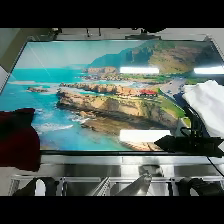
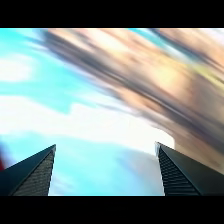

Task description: Fold the shirts.

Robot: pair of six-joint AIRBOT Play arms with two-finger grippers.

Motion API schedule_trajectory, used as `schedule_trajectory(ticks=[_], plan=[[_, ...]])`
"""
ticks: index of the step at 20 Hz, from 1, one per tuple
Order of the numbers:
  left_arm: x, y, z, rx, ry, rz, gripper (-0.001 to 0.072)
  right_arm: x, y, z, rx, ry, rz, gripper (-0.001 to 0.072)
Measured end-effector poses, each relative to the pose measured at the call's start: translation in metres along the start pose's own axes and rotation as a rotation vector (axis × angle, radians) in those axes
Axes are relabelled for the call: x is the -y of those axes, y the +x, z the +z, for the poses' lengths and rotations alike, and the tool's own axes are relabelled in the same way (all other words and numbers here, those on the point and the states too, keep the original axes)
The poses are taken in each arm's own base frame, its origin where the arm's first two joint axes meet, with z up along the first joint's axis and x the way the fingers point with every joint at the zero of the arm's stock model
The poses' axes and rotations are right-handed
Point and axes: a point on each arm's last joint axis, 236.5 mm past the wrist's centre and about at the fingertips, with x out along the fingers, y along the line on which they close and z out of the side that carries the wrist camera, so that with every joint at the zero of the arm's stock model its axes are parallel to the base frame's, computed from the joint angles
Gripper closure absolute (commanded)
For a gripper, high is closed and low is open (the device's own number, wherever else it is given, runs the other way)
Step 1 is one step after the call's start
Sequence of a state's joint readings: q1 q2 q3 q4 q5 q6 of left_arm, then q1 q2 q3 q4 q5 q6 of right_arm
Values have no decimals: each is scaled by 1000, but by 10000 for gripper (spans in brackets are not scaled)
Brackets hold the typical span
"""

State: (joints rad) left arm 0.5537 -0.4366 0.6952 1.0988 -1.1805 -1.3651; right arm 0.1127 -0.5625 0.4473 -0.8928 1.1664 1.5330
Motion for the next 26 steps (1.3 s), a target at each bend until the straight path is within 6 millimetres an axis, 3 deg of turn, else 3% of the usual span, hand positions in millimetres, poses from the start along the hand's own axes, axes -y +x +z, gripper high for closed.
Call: schedule_trajectory(ticks=[2,4,6,10,14,20,21,22,24,26], plan=[[-67,-14,21,45,-85,246,-13,0,0,0,0,0,0,696],[-117,-17,24,29,-148,403,-13,0,0,0,0,0,0,696],[-157,-8,12,-59,-182,507,-13,0,0,0,0,0,0,695],[-215,6,-29,-327,-203,654,-13,0,0,0,0,0,0,696],[-252,10,-69,-539,-264,719,-13,0,0,0,0,0,0,695],[-272,48,-108,-668,-377,652,2,0,0,0,0,0,0,695],[-273,57,-111,-677,-381,631,87,0,0,0,0,0,0,696],[-272,67,-113,-673,-384,603,229,0,0,0,0,0,0,695],[-269,84,-111,-650,-391,548,674,0,0,0,0,0,0,696],[-267,97,-101,-601,-403,510,691,0,0,0,0,0,0,696]])
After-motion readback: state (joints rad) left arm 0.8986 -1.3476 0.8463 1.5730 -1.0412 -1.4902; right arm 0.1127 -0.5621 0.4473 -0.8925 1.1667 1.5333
